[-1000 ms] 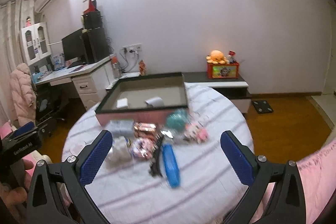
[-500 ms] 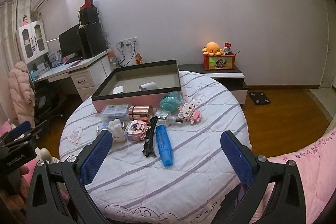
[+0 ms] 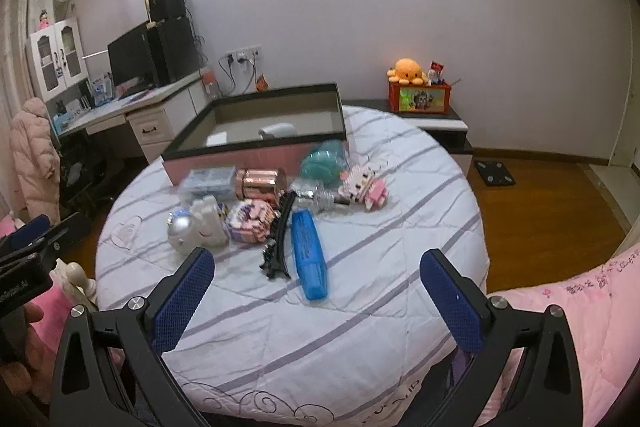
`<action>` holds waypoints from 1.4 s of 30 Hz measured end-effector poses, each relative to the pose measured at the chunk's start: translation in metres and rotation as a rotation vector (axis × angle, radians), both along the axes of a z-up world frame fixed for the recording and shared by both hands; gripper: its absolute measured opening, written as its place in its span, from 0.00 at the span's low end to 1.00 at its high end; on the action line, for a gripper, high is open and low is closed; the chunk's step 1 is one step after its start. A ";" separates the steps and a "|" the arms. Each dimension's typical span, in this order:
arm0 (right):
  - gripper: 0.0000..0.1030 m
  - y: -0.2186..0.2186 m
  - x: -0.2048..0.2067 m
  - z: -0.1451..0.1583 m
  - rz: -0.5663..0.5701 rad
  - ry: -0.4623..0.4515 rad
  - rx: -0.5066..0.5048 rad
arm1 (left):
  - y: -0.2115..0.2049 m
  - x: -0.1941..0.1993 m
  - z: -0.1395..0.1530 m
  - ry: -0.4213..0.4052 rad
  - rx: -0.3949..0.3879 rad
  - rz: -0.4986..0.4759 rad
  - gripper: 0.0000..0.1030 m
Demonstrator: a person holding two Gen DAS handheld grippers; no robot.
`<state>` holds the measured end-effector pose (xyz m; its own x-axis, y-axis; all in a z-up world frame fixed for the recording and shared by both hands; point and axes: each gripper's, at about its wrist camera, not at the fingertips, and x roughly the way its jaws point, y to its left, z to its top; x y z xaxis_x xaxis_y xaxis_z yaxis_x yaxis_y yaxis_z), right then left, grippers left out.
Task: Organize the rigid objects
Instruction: 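Withdraw both open tools from the tray back toward the table items, then grasp the silver ball and white figurine with the left tool while the right tool grasps the blue highlighter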
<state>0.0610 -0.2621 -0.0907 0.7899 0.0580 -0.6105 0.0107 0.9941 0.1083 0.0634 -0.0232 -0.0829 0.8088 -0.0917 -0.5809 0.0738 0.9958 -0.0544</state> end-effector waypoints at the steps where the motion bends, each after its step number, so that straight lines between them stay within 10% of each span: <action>1: 1.00 -0.001 0.002 -0.003 -0.001 0.005 0.001 | -0.003 0.003 -0.004 0.007 -0.001 -0.010 1.00; 18: 0.92 -0.014 0.043 -0.053 0.005 0.128 -0.047 | -0.048 0.069 -0.062 0.147 -0.015 -0.091 1.00; 35: 0.64 0.006 0.083 -0.073 0.067 0.168 -0.094 | -0.061 0.108 -0.075 0.223 -0.012 0.002 0.99; 39: 0.39 0.010 0.077 -0.072 0.076 0.148 -0.106 | -0.055 0.109 -0.077 0.231 -0.081 -0.044 0.63; 42: 0.26 0.005 0.072 -0.071 0.068 0.144 -0.083 | -0.051 0.106 -0.077 0.230 -0.098 -0.058 0.60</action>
